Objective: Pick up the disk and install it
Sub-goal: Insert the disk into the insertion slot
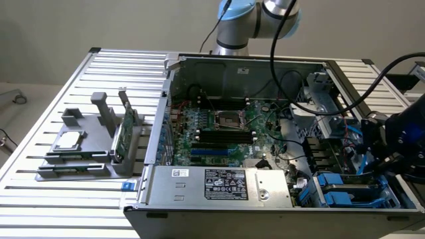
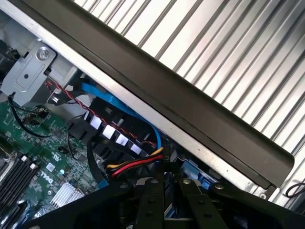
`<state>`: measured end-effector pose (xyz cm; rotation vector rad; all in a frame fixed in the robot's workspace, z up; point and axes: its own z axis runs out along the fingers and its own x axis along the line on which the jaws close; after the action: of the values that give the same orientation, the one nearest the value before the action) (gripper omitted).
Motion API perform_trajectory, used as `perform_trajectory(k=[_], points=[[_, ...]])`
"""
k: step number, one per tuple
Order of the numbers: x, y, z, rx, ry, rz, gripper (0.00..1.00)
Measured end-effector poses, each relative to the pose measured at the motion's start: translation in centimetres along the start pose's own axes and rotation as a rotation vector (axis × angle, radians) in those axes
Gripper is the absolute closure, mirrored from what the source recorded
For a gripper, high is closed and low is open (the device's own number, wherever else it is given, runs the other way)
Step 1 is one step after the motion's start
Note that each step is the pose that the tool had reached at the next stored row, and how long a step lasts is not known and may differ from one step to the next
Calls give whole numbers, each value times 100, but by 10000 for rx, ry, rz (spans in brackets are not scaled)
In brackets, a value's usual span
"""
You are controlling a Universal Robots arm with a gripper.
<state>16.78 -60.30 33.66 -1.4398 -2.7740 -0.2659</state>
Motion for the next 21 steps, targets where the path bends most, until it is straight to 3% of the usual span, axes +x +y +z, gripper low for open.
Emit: perform_trajectory(k=[10,21], points=[[0,4,-22,255,151,356,83],[30,-1,-61,242,131,530,83]])
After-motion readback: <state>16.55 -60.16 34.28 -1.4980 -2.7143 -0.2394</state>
